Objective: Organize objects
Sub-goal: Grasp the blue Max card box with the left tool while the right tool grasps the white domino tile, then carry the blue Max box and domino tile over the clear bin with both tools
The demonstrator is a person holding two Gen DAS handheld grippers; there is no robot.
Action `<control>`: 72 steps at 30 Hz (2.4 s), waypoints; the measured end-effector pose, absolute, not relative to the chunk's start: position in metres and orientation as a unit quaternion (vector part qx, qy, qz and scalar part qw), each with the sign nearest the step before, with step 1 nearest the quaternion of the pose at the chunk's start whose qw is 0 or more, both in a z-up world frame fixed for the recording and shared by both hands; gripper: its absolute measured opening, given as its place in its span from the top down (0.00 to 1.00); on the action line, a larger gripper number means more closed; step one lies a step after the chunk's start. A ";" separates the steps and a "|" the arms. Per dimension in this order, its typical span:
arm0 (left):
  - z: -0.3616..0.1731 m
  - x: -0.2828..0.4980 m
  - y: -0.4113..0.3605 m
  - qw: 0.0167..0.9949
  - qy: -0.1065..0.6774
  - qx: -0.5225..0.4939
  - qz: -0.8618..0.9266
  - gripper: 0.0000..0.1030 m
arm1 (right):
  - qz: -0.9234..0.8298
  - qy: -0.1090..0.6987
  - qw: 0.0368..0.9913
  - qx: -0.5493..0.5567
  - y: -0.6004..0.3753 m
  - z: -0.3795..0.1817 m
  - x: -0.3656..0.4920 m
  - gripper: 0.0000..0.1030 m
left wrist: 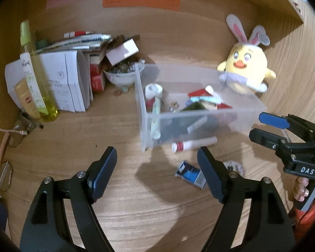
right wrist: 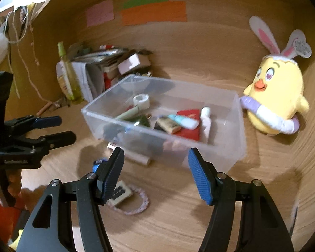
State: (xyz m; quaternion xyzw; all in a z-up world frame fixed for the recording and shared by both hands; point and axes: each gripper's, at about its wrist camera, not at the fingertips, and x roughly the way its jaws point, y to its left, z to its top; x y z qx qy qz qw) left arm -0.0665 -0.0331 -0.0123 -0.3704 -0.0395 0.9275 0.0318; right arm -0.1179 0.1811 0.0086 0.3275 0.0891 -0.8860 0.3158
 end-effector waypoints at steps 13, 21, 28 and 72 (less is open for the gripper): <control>-0.052 -0.064 -0.028 0.038 -0.027 -0.432 0.901 0.24 | -0.845 0.137 0.352 0.380 0.165 -0.037 -0.097 0.42; -0.060 -0.069 -0.015 0.051 0.006 -0.455 0.889 0.23 | -0.836 0.183 0.354 0.376 0.148 -0.044 -0.093 0.42; -0.064 -0.075 -0.004 0.066 0.021 -0.469 0.881 0.17 | -0.826 0.191 0.363 0.386 0.141 -0.048 -0.102 0.47; 0.005 -0.063 -0.004 0.053 -0.013 -0.343 0.938 0.54 | -0.886 0.069 0.330 0.319 0.204 0.019 -0.122 0.65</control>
